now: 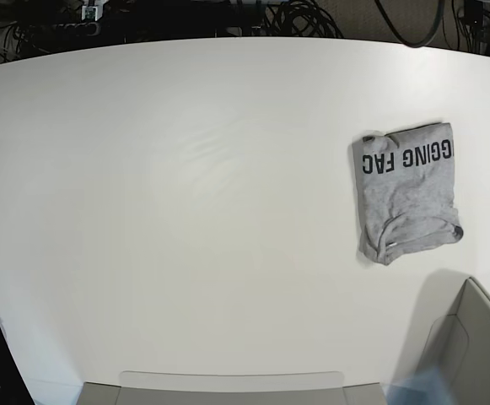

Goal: Fold the T-shirt properly

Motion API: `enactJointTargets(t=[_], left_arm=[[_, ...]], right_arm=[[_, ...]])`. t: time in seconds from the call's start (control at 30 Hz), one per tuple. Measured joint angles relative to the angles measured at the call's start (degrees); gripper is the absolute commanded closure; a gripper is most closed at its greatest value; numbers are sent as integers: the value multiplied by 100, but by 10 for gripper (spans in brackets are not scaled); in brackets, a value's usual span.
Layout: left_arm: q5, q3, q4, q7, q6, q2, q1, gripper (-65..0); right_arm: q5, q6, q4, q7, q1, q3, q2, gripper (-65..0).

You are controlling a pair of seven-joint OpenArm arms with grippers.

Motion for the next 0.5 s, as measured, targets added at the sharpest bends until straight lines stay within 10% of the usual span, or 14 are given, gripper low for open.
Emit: enactJointTargets(t=[0.17,0.37,0.5], left_arm=[[970,0,-901,50,1165,-153,-581,0],[1152,0,-885,400,1954,-157,-977,0],[1147,-7,-890,1047,2184,-149,-1263,0]], right_arm=[[-1123,-186,-2094,761,874,855,691,-3],[-2511,-2549,-4747,1298,1580,1060,1738,-4],[-3600,-3908,-5217,1366,1928,1060,1843,-5]])
